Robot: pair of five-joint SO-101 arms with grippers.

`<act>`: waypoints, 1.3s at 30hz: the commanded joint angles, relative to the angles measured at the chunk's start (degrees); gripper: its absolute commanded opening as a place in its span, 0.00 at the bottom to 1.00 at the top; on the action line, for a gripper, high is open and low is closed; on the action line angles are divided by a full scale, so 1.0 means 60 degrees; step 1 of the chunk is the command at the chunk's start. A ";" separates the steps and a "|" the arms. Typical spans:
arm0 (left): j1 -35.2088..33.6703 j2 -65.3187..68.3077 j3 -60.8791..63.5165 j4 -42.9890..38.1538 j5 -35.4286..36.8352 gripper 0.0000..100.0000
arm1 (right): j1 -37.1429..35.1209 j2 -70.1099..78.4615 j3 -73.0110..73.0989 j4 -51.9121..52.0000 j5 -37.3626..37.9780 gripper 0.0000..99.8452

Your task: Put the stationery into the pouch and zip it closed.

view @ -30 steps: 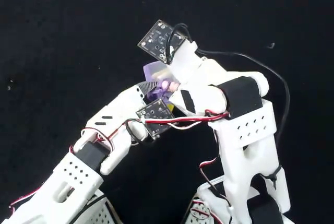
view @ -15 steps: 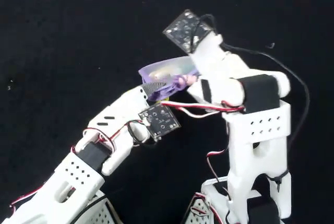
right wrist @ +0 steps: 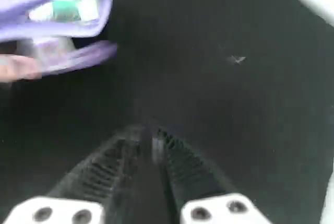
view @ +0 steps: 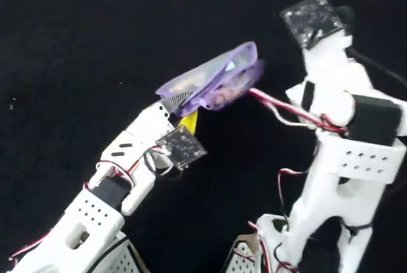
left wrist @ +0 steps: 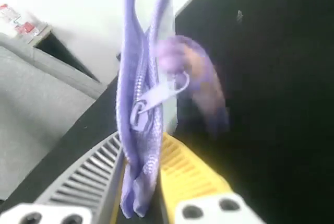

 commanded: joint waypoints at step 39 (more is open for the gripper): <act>-0.0139 0.3194 -0.5795 0.2725 0.7414 0.03 | -0.4044 -0.6454 0.6220 -0.4821 -0.4190 0.12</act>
